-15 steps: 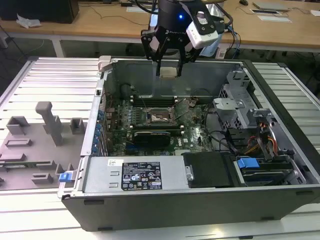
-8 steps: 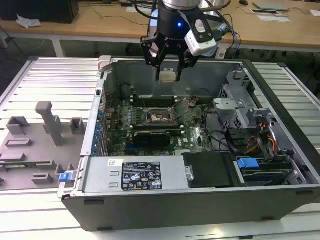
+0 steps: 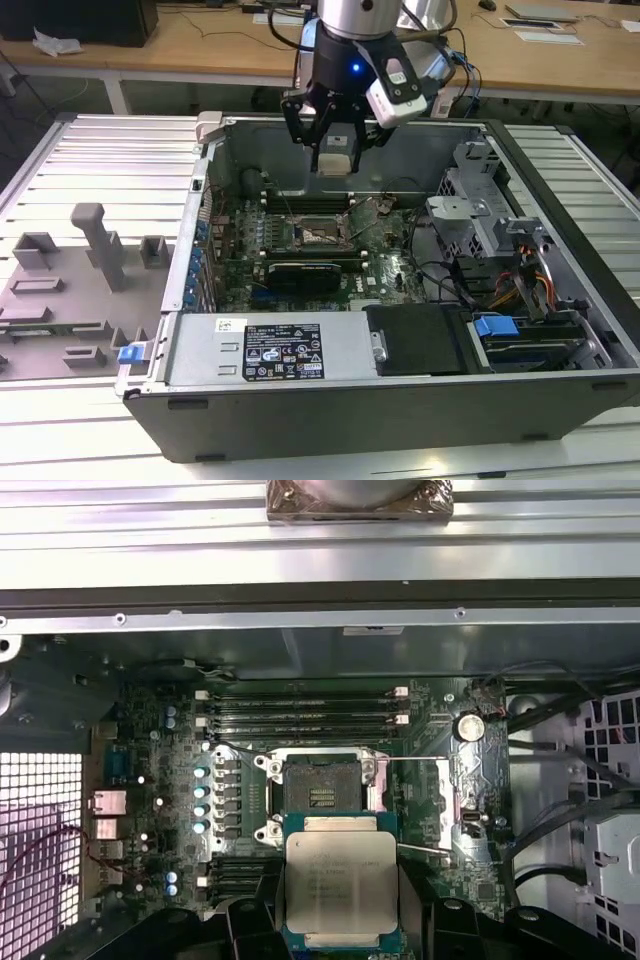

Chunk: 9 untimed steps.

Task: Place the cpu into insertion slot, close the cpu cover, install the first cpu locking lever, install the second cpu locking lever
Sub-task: 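Place the cpu into insertion slot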

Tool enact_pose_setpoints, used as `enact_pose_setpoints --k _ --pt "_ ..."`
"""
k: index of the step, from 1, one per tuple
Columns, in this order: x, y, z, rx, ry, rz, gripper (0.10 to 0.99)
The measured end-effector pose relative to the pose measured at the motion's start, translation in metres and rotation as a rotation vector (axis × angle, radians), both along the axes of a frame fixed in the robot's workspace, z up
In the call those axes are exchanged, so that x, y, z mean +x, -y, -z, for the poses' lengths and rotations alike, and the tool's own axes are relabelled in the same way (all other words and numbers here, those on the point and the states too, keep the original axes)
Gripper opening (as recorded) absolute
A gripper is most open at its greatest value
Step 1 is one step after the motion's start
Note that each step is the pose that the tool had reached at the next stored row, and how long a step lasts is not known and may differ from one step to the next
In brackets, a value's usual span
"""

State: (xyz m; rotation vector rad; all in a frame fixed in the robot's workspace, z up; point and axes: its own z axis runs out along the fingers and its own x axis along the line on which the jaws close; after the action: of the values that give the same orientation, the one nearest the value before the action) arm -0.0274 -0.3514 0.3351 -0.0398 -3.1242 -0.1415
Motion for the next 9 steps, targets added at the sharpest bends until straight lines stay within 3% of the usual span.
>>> enact_pose_setpoints --k 9 --pt "-0.0004 -0.0002 0.0152 0.001 0.0010 0.014 0.541"
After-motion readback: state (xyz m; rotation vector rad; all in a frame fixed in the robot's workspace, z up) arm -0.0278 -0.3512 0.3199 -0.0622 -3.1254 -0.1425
